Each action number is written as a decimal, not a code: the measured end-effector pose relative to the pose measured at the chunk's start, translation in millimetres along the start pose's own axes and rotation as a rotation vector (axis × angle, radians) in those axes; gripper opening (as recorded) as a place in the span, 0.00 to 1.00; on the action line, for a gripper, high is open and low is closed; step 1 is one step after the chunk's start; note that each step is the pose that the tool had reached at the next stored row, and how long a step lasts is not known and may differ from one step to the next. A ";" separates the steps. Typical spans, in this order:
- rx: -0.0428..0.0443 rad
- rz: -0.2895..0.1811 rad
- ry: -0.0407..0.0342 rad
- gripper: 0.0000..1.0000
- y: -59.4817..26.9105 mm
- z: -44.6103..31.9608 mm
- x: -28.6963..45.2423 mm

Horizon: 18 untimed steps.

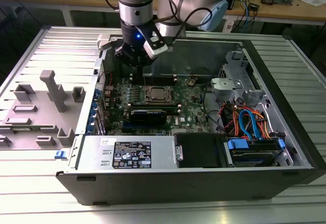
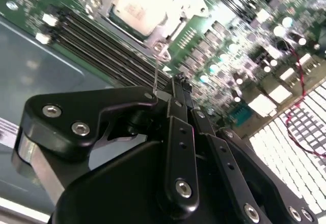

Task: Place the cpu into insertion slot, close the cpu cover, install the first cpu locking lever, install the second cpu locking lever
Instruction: 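Install the first cpu locking lever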

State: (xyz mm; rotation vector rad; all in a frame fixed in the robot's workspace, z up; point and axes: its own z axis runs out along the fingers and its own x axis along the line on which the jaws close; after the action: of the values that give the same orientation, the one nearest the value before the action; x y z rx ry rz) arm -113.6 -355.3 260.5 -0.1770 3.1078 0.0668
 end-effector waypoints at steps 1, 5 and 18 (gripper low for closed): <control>0.0001 0.000 0.0002 0.11 -0.6 0.2 -4.9; 0.0001 0.005 0.0002 0.11 -2.2 1.5 -19.4; 0.0002 0.006 0.0001 0.11 -2.2 1.6 -19.5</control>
State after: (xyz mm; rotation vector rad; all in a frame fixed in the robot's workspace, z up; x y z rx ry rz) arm -94.0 -355.2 259.5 -0.1678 3.1086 0.0666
